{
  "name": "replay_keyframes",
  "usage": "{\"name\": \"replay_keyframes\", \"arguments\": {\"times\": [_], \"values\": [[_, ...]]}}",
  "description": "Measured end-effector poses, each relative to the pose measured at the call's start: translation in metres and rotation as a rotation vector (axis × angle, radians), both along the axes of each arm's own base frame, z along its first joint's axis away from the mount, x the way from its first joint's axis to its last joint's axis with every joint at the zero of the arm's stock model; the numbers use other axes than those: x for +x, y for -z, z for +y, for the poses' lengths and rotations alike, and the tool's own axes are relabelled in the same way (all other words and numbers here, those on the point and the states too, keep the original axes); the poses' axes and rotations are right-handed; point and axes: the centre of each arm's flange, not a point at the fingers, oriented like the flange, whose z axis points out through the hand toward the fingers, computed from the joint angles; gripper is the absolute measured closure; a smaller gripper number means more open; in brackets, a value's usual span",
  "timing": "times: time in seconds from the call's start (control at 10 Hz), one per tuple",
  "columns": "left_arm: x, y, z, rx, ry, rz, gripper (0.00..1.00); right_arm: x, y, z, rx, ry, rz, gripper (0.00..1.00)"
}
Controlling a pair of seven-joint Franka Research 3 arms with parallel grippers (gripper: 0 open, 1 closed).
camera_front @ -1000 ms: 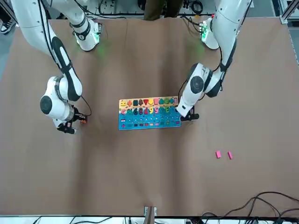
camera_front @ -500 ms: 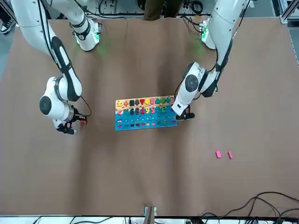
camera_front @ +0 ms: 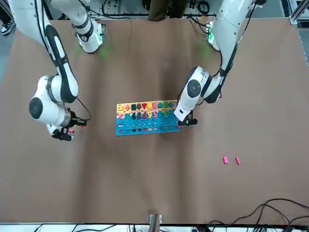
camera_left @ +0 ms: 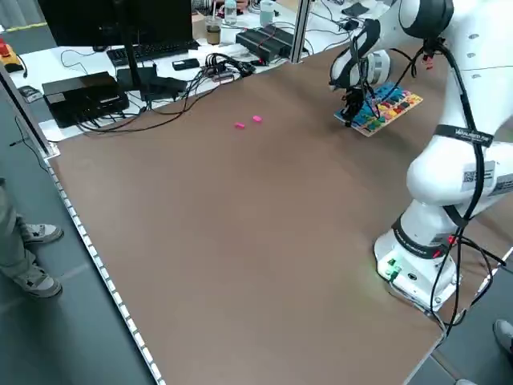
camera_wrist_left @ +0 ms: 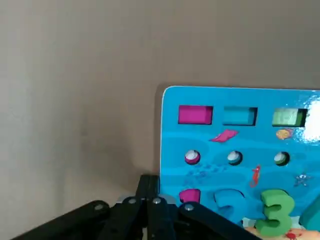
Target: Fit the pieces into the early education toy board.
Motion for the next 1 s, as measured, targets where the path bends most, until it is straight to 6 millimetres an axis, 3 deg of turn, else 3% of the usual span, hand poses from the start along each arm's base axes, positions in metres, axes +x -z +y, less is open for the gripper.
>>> {"name": "replay_keyframes", "arguments": {"times": [0.2,0.4,0.6,1.0], "values": [[0.004,0.0,-0.007,0.004,0.013,0.0,0.99,0.004,-0.028,0.034,0.008,-0.058,-0.041,0.59],[0.007,0.0,-0.011,0.006,0.024,-0.004,0.99,0.005,-0.042,0.075,0.012,-0.103,-0.052,0.59],[0.011,0.0,-0.016,0.007,0.036,-0.009,0.99,0.0,-0.045,0.108,0.01,-0.11,-0.054,0.59],[0.019,-0.007,-0.016,0.049,0.056,0.037,0.93,-0.018,-0.03,0.165,-0.017,-0.003,-0.002,0.59]]}}
